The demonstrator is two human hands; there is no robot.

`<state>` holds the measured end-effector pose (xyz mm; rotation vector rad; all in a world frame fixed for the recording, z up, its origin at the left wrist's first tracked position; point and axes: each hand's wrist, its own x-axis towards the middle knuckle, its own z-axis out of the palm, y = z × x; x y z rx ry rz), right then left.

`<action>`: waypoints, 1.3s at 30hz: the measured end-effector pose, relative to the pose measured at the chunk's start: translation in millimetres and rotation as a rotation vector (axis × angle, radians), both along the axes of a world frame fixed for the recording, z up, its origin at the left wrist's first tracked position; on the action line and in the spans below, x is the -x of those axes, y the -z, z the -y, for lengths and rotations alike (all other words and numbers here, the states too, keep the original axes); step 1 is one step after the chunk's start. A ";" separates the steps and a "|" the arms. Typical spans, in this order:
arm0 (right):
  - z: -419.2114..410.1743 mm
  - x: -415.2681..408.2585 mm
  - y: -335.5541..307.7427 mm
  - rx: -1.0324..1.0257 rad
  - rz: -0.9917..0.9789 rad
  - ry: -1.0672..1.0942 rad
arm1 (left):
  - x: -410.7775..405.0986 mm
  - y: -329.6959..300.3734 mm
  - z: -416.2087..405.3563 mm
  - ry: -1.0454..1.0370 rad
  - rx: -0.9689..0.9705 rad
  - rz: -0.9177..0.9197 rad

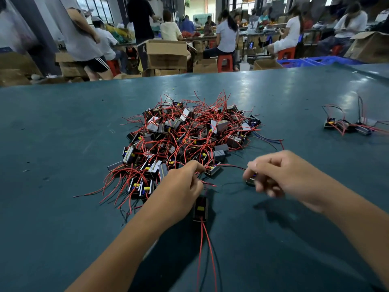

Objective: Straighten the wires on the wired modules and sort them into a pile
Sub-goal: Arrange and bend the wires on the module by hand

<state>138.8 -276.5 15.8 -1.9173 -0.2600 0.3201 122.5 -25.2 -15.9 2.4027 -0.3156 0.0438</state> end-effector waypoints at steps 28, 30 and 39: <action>31.2 -24.8 18.6 0.603 0.512 -0.249 | -5.0 -10.8 -27.4 0.114 -0.181 -0.028; 31.3 -23.7 13.7 0.543 0.530 -0.240 | -4.8 -11.6 -27.7 0.124 -0.178 -0.027; 23.5 -15.2 8.8 0.445 0.674 -0.348 | -2.9 -14.5 -26.9 0.149 -0.199 -0.018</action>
